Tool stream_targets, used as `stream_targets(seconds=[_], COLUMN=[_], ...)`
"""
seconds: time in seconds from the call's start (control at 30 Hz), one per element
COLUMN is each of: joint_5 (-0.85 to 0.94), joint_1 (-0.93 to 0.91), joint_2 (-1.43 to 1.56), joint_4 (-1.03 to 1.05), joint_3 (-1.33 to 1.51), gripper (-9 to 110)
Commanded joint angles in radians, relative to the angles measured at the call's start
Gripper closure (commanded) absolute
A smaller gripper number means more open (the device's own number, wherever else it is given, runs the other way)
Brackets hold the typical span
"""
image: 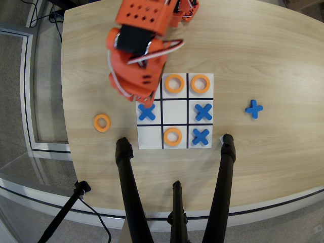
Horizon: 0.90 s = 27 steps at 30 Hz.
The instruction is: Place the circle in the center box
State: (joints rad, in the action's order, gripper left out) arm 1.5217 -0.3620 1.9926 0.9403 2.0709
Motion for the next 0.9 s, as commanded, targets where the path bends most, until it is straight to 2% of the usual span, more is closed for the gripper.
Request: stream_targets(seconds=[0.0,0.23,0.43,0.87], joint_5=[-0.006,-0.023,-0.023,-0.014], joint_1=[-0.052,-0.118,-0.137,-0.166], joint_2=[-0.12,-0.433,-0.634,-0.864], joint_4=[-0.018,0.015,0.049,0.074], joint_3=[-0.176,-0.531,-0.718,-0.907], gripper=[88,88,86,86])
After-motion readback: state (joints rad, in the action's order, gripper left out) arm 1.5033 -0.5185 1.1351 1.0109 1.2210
